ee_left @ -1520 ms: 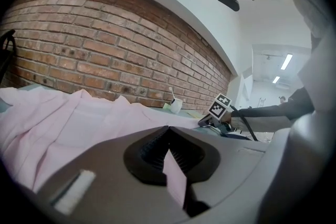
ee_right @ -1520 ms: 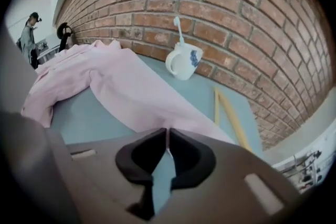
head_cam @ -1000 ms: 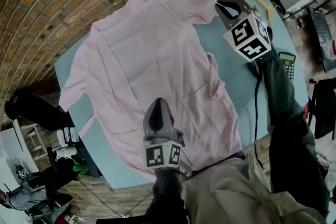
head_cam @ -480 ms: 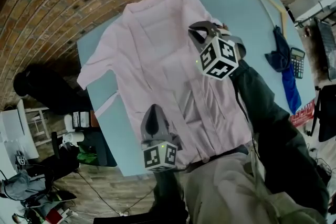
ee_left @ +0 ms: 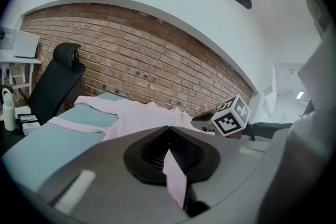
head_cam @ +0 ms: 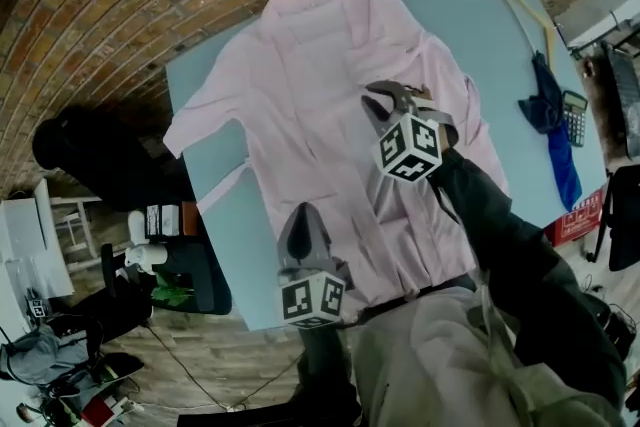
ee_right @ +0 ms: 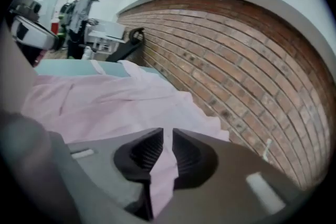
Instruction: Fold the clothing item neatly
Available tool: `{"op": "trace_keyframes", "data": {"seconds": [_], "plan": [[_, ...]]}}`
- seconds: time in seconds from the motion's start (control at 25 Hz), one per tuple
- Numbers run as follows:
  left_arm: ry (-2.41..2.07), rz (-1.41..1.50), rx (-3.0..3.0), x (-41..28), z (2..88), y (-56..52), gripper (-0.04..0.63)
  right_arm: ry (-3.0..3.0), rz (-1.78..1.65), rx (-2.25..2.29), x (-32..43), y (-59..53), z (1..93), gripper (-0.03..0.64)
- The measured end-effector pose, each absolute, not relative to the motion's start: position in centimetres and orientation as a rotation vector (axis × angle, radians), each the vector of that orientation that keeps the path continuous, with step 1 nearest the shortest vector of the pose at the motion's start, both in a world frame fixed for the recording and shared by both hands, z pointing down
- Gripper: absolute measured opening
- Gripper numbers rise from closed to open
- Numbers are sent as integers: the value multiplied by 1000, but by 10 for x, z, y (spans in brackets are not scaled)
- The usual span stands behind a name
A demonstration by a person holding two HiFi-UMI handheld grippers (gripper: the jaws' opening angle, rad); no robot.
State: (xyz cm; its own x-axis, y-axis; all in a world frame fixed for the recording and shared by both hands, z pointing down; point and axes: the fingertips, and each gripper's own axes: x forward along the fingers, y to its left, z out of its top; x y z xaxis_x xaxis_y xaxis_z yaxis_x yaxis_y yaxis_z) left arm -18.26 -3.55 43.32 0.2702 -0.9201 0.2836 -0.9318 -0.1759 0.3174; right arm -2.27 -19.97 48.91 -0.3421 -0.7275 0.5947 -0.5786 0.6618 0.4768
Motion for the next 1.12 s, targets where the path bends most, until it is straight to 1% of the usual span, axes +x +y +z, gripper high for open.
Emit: {"op": "trace_keyframes", "data": {"seconds": [0.04, 0.08, 0.2, 0.24, 0.28, 0.44, 0.6, 0.8, 0.96, 1.04, 1.08, 1.12], "plan": [[-1670, 38, 2122, -184, 433, -33, 8, -2028, -191, 1116, 0, -211, 491, 43], [-1671, 42, 2119, -187, 433, -30, 8, -2008, -134, 1230, 26, -225, 493, 29], [-1692, 58, 2099, -201, 439, -21, 8, -1942, 163, 1402, 91, -261, 521, 20], [-1706, 64, 2083, -208, 441, -17, 8, -1914, 250, 1390, 102, -267, 534, 25], [-1721, 71, 2065, -215, 444, -14, 8, -1898, 324, 1368, 107, -270, 544, 43], [-1758, 77, 2019, -233, 447, -9, 8, -1967, 596, 1379, 104, -266, 555, 97], [-1769, 58, 2023, -233, 443, -15, 8, -2010, 597, 1370, 94, -266, 550, 98], [-1753, 59, 2029, -221, 443, -20, 8, -2105, 760, 1403, 81, -277, 540, 98], [-1737, 71, 2047, -209, 441, -19, 8, -2045, 642, 1470, 97, -284, 534, 98], [-1735, 75, 2056, -206, 441, -21, 8, -2041, 646, 1471, 102, -289, 537, 122], [-1739, 76, 2056, -206, 441, -22, 8, -2035, 665, 1451, 101, -292, 542, 151], [-1743, 76, 2054, -204, 441, -22, 8, -2030, 690, 1422, 99, -293, 549, 158]]}}
